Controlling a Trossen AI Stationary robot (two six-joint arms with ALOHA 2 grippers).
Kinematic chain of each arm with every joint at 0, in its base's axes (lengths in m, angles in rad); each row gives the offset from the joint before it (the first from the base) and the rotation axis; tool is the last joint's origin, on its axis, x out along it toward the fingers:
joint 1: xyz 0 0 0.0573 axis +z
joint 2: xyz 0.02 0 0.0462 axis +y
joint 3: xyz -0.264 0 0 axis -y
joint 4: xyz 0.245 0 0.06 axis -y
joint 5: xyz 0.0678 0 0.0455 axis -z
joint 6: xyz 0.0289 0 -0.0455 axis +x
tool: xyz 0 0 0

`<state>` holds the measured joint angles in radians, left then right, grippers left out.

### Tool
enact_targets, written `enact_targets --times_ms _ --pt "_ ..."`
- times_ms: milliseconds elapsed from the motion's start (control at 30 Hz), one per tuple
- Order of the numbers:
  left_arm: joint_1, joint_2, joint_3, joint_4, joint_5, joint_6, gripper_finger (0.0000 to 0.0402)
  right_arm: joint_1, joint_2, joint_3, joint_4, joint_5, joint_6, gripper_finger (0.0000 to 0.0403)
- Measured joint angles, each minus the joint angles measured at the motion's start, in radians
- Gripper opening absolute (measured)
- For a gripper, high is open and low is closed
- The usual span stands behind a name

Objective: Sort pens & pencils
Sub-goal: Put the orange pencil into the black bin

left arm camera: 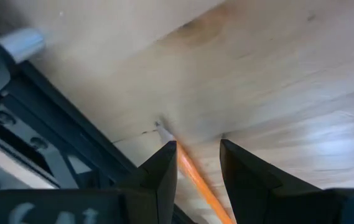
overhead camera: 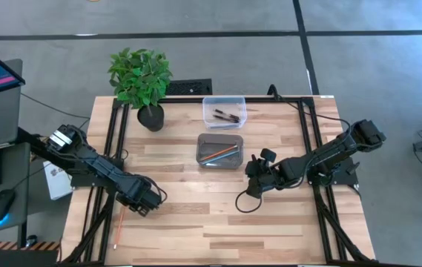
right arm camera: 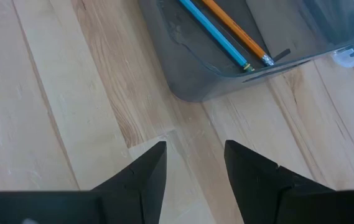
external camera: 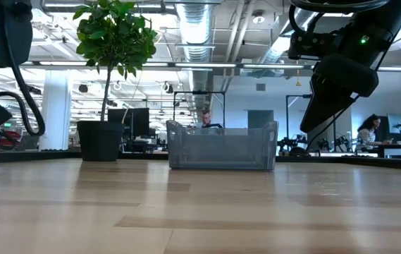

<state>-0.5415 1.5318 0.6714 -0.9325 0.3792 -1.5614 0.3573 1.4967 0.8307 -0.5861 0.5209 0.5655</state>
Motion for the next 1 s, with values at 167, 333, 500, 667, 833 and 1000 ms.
enact_targets --times_ms 167,333,500,667,833,1000 --pt "0.000 0.000 -0.002 -0.040 0.002 -0.004 0.0112 0.000 0.000 0.000 -0.001 0.000 0.000 0.0186" --pt "0.000 0.000 -0.002 -0.039 0.002 -0.002 0.0112 0.000 0.000 0.000 -0.002 0.000 0.000 0.0186" --pt "-0.005 -0.004 -0.039 0.028 0.018 -0.003 0.0103 0.000 0.000 0.000 -0.004 0.000 0.000 0.0186" --pt "-0.005 -0.005 -0.076 0.071 0.053 -0.022 0.0084 0.000 0.000 0.000 -0.006 0.000 0.000 0.0186" --pt "-0.007 -0.002 -0.076 0.056 0.061 -0.021 0.0071 0.000 0.000 0.000 -0.009 0.000 0.000 0.0186" --pt "-0.008 -0.002 -0.079 0.077 0.061 -0.043 0.0059 0.000 0.000 0.000 -0.009 0.000 0.000 0.0186"
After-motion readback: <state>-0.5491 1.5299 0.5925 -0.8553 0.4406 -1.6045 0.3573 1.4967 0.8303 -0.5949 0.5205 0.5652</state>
